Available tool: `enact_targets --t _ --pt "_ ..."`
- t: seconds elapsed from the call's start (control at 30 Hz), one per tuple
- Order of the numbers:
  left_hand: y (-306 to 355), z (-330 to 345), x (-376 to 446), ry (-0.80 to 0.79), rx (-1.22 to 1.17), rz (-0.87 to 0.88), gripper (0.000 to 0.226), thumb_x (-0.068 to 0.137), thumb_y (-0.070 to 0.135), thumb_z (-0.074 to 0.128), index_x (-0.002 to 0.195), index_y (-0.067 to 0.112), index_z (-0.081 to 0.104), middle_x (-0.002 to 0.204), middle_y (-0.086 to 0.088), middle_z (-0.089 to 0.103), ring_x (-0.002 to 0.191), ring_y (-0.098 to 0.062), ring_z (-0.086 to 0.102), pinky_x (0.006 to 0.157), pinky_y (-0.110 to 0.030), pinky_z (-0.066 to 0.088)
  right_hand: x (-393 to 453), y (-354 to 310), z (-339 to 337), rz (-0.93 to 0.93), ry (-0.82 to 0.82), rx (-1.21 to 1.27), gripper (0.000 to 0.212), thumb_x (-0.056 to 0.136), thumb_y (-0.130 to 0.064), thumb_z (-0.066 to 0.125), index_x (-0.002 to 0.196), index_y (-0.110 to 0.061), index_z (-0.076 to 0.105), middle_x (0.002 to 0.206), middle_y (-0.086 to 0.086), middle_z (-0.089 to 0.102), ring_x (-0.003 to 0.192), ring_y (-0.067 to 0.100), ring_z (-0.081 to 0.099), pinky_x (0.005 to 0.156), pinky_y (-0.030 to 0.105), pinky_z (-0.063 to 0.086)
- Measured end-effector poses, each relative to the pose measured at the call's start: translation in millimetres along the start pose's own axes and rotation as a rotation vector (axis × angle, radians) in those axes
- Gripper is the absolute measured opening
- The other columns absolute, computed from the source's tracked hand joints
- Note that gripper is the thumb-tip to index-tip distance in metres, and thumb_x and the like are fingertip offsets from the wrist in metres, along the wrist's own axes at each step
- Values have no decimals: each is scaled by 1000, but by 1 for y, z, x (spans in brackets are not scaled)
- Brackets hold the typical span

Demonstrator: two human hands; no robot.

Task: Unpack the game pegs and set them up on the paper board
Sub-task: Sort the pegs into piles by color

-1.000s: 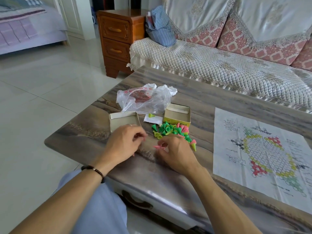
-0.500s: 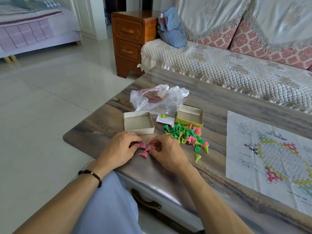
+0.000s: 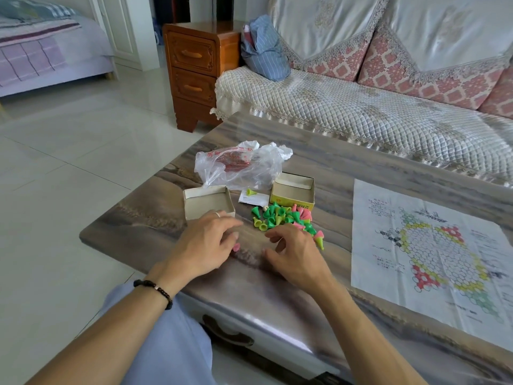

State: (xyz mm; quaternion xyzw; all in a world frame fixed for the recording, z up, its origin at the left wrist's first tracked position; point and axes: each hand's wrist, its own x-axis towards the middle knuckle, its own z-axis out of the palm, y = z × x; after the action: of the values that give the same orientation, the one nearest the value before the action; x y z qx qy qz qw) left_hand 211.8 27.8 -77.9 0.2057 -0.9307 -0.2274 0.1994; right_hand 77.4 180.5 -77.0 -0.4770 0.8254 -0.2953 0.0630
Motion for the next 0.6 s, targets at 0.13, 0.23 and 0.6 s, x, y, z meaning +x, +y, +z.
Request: enact_targets --t 0.13,0.23,0.6 --pt "36 24 17 -66 -28 73 32 93 30 57 124 24 65 120 10 61 109 -12 57 87 -35 49 -6 26 -22 91 192 -22 23 76 -15 67 99 -16 71 91 -4 66 67 10 57 67 24 47" --pt "57 42 32 -106 -23 120 35 95 30 57 129 27 60 121 10 58 109 -10 55 83 -28 48 -6 53 -40 191 315 -39 19 77 -11 66 95 -14 70 92 0 66 65 13 57 66 27 46" --pt "69 72 79 -191 209 279 16 86 13 64 100 17 69 96 -1 62 93 -22 59 73 -32 42 15 80 -43 243 -14 -192 24 78 -12 54 97 -17 69 99 8 68 92 28 62 76 36 52"
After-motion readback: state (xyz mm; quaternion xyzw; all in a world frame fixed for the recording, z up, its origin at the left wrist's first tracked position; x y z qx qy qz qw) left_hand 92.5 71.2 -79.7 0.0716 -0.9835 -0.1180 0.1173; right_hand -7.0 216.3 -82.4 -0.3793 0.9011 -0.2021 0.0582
